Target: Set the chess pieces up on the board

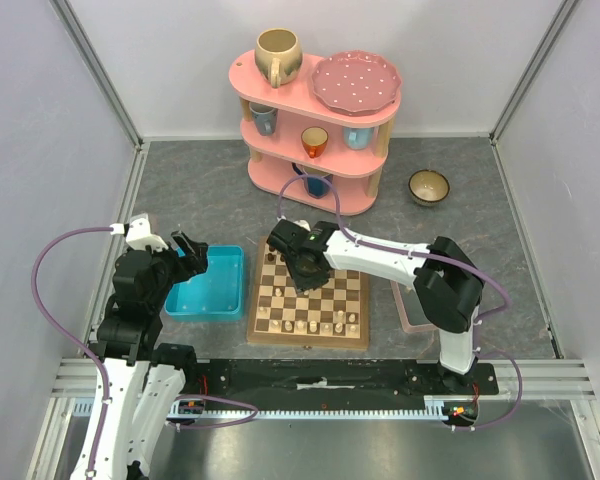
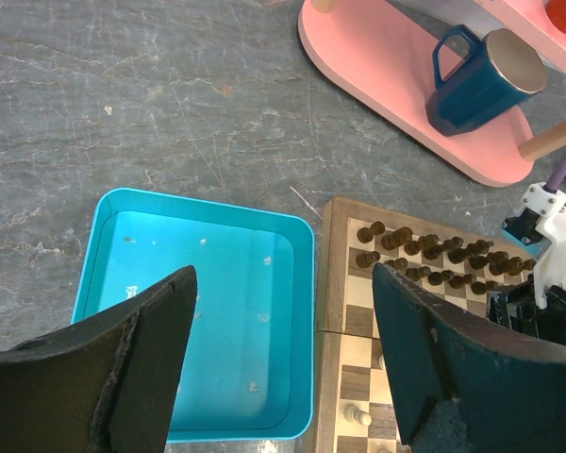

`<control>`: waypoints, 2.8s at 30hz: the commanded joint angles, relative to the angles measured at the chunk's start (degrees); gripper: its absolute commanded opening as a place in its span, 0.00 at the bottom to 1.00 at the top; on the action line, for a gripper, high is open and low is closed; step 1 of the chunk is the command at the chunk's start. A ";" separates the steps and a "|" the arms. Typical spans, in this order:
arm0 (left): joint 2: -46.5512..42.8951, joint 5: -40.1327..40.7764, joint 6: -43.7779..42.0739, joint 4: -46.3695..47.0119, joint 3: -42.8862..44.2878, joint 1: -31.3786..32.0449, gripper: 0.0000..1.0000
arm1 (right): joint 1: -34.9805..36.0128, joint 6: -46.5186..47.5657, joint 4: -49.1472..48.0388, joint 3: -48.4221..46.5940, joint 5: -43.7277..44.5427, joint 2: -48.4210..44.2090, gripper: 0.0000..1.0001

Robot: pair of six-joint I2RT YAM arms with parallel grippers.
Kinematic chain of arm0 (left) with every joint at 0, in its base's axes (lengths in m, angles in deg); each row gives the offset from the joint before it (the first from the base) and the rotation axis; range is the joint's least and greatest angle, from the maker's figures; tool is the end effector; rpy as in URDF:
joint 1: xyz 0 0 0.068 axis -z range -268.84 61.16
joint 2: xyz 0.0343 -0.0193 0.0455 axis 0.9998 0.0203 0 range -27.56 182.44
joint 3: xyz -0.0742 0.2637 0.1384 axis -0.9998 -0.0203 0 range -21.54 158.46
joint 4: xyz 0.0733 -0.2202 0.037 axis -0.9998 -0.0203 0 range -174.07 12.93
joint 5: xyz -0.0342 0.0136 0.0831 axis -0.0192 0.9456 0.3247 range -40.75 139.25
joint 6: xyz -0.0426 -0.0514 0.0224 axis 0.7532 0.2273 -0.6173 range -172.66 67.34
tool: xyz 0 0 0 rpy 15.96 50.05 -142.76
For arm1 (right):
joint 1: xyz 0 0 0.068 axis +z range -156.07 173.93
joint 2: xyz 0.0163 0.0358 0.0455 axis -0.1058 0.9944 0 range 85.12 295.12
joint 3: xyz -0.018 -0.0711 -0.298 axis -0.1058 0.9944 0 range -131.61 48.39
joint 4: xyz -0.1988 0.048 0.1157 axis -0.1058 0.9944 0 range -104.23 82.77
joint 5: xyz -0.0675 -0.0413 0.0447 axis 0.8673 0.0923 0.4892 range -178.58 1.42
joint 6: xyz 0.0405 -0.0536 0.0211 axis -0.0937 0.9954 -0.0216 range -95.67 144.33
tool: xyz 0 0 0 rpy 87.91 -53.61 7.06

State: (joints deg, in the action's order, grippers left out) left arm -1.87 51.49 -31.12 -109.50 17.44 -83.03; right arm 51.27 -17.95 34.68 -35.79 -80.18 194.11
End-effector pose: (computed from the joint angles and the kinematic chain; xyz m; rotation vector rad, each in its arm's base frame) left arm 0.0715 -0.0050 0.3083 -0.2883 1.8929 -0.2858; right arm 0.2099 0.3118 0.2342 -0.3428 2.8212 0.1761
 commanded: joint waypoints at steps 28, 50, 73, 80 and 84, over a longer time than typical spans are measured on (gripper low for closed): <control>-0.29 -1.01 -0.36 2.63 -0.40 -0.27 0.82 | -2.23 1.68 -4.08 1.56 -3.57 0.61 0.31; -0.12 -1.10 -0.36 2.81 -0.48 -0.27 0.82 | -0.74 -0.34 -2.68 12.20 -0.94 -9.23 0.10; -0.12 -1.19 -0.36 2.81 -0.40 -0.27 0.82 | 2.95 -1.58 1.10 14.40 0.48 -10.64 0.10; -0.20 -1.19 -0.27 2.72 -0.57 -0.27 0.82 | 3.48 -1.58 1.02 14.05 0.03 -10.64 0.10; -0.21 -1.19 -0.36 2.72 -0.40 -0.27 0.82 | 3.65 -1.66 1.10 14.31 -0.05 -10.73 0.10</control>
State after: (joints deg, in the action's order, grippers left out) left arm -1.87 50.64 -31.12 -109.50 17.44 -83.03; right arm 54.37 -18.76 34.63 -22.24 -80.75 184.96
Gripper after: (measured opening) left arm 0.812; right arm 0.168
